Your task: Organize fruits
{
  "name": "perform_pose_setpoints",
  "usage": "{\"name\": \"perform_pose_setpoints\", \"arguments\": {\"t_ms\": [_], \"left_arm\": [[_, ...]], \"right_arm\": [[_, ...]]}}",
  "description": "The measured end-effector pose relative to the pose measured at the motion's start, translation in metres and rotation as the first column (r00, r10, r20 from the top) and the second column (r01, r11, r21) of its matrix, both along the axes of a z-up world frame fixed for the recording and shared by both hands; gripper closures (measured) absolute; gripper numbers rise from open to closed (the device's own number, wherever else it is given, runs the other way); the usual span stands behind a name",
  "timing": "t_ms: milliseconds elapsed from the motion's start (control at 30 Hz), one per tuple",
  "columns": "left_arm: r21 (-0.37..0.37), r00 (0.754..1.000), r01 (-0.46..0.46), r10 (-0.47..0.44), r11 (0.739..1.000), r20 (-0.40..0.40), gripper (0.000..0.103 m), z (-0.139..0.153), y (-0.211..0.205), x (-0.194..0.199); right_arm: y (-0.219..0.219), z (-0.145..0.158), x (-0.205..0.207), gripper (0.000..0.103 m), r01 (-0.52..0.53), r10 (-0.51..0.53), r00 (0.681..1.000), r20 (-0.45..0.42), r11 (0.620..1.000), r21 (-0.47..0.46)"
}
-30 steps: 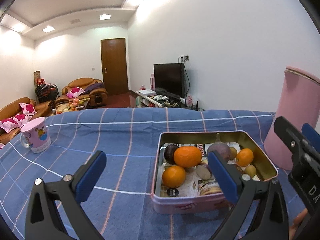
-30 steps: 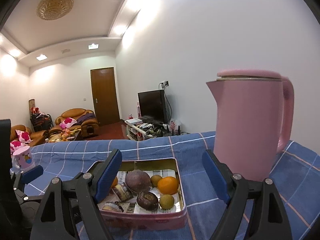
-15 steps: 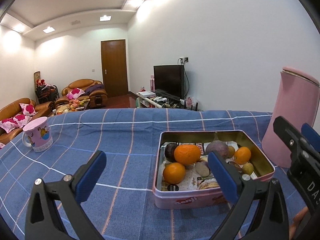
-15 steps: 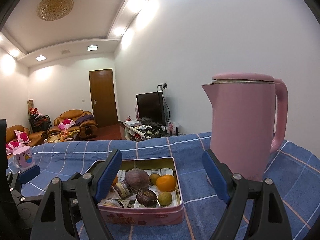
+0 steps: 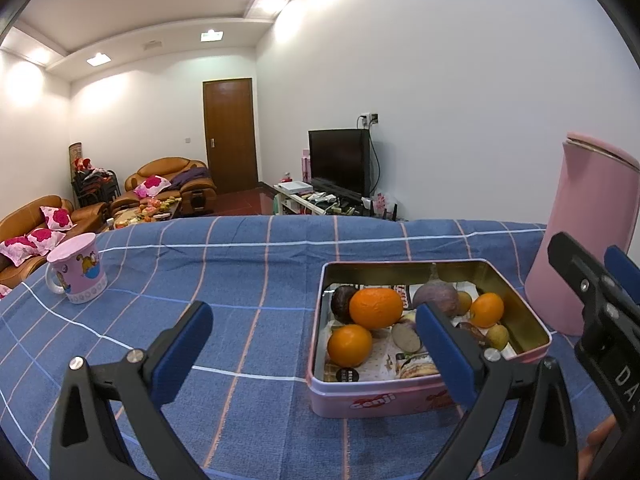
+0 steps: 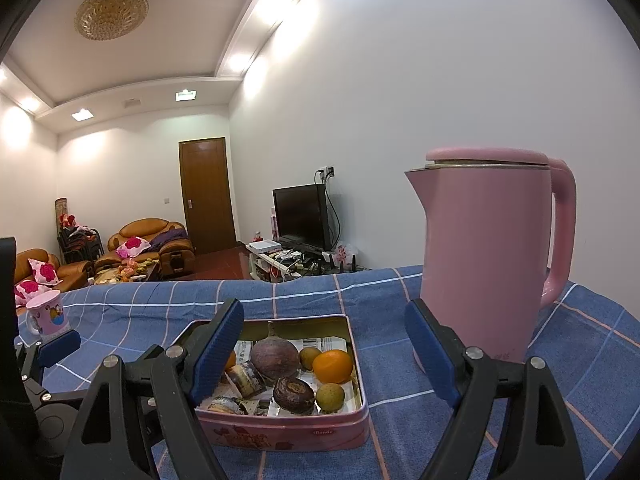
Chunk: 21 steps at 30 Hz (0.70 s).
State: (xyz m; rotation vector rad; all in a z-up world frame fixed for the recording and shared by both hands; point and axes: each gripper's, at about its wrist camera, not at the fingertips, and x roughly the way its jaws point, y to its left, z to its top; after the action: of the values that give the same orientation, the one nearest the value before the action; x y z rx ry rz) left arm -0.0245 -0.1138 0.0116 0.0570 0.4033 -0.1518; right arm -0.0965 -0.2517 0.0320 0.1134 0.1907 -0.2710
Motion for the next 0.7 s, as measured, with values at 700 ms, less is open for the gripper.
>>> {"name": "perform_pose_setpoints", "arguments": {"t_ms": [700], "left_arm": [[-0.004,1.0,-0.016,0.016,1.0,-0.007,0.0,-0.0018,0.0043,0.0033]], "right_arm": [[-0.0007,0.0024,-0.001,0.019,0.003,-0.003,1.0,-0.003,1.0,-0.001]]}}
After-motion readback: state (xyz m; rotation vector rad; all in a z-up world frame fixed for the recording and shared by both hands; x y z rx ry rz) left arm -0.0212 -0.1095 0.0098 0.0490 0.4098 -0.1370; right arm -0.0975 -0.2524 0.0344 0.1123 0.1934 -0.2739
